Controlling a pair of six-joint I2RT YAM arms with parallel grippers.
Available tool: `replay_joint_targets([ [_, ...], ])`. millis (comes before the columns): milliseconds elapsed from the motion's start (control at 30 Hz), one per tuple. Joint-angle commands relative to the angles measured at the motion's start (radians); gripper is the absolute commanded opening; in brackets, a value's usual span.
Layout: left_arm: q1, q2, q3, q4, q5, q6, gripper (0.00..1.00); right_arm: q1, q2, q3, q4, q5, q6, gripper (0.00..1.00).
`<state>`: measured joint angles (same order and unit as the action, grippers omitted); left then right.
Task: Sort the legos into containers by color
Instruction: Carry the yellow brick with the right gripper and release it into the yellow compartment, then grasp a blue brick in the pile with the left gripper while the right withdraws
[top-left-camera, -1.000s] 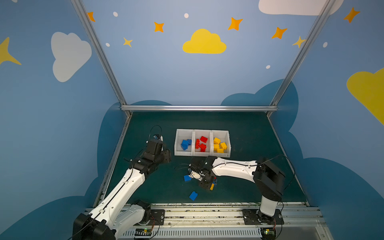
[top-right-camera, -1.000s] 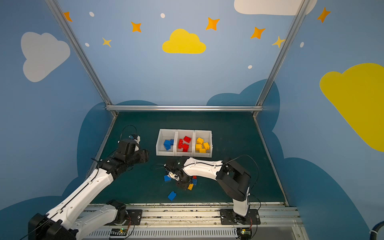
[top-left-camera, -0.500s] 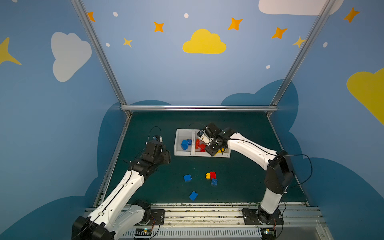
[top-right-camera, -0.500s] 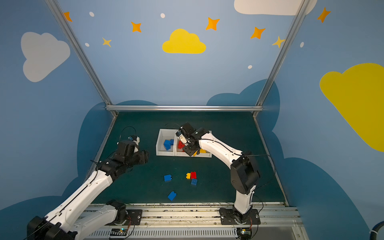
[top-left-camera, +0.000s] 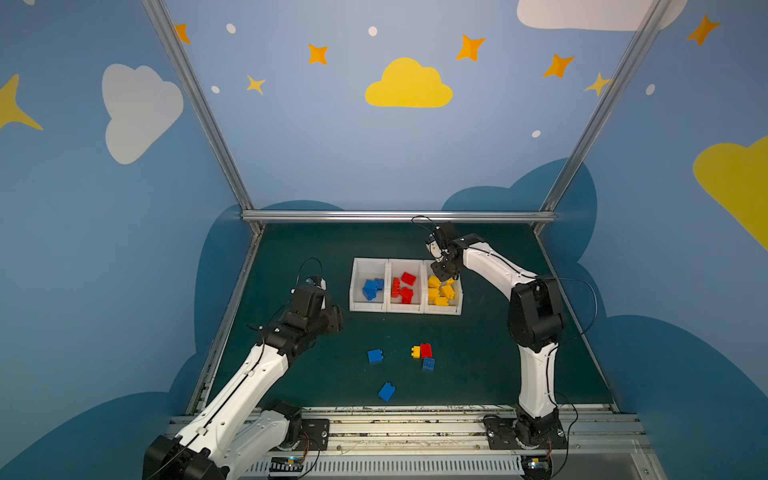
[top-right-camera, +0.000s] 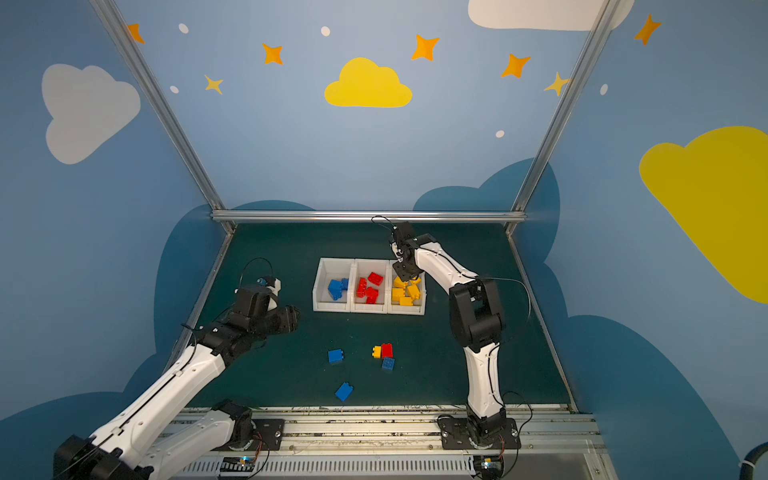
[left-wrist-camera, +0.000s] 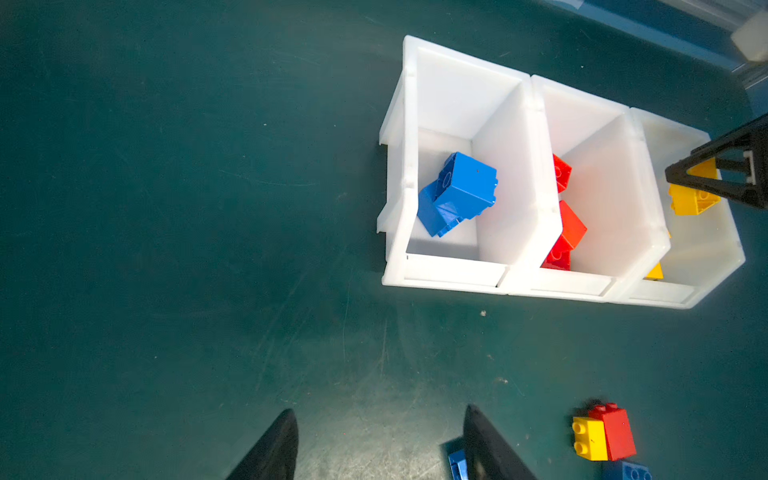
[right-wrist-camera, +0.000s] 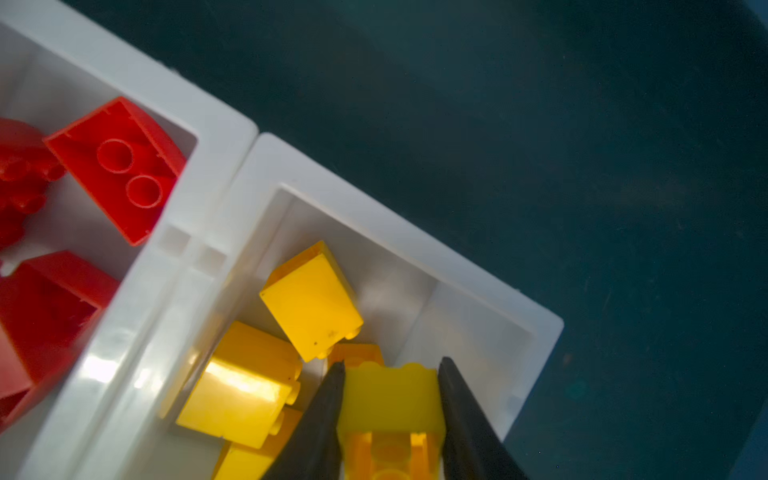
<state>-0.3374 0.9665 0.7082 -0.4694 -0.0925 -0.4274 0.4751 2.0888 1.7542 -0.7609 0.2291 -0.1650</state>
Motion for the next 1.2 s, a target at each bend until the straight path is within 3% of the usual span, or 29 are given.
replay_joint_targets([
  [0,0.002,-0.011,-0.017,0.007,0.032,-0.006,0.64,0.000,-0.003,0.040,-0.002,0.020,0.012,0.51],
  [133,0.003,0.000,-0.016,0.007,0.058,-0.005,0.64,0.000,-0.012,0.039,-0.005,0.032,0.021,0.57],
  [800,-0.021,0.026,-0.010,-0.017,0.111,0.019,0.66,0.001,-0.243,-0.073,-0.025,-0.110,0.132,0.58],
  [1167,-0.170,0.109,-0.003,-0.058,0.101,-0.057,0.70,0.000,-0.439,-0.299,-0.007,-0.165,0.266,0.58],
])
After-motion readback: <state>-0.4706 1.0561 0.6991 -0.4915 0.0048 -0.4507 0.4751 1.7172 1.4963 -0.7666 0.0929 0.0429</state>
